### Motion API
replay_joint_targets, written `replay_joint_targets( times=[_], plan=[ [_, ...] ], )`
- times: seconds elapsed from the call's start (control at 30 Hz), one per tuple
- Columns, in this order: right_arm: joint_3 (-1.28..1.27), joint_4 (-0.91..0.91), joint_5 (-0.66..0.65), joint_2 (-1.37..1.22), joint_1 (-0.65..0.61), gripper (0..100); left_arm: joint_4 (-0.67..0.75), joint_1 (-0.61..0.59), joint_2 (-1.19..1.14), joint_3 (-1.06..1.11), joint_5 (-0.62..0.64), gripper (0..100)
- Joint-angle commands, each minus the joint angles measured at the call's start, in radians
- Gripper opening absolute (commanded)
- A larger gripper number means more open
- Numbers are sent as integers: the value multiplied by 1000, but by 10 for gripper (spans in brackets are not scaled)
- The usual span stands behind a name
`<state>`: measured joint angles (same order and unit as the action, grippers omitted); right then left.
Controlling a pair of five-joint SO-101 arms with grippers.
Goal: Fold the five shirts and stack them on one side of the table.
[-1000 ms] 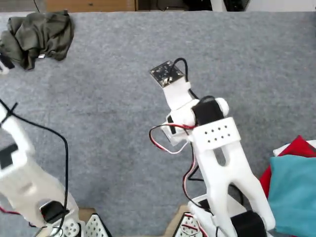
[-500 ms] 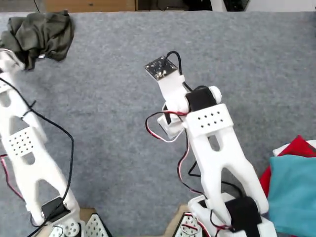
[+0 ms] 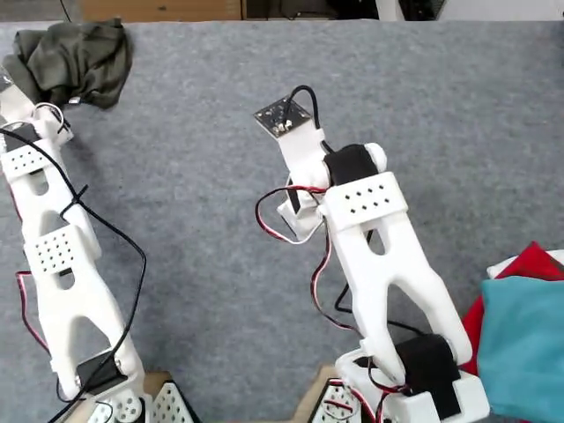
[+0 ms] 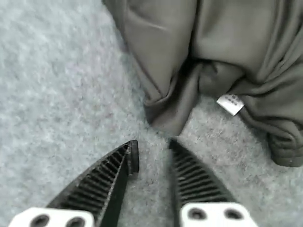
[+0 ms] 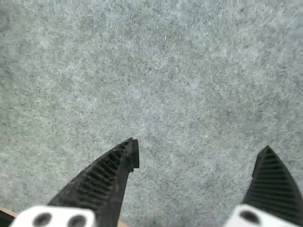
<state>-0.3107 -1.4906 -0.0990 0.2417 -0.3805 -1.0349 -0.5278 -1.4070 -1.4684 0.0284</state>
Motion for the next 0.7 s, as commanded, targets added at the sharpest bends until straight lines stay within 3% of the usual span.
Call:
replay_joint_targets(
  times=[0.0, 0.13, 0.27, 0.5, 0.57, 0.67],
  plan=[
    [54, -2, -3, -1, 18, 379, 14, 26, 18, -46, -81, 21],
    [54, -3, -3, -1, 18, 379, -55, 34, 19, -63, -63, 19],
    [54, -6, -3, 1, 18, 379, -224, 34, 35, -199, -17, 19],
    [51, -8, -3, 5, 18, 379, -480, 28, 177, -198, -17, 19],
    [50, -9, -3, 7, 18, 379, -443, 17, 199, -198, -15, 19],
    [53, -29, -3, 7, 18, 379, -250, -11, 199, -187, -14, 21]
  ],
)
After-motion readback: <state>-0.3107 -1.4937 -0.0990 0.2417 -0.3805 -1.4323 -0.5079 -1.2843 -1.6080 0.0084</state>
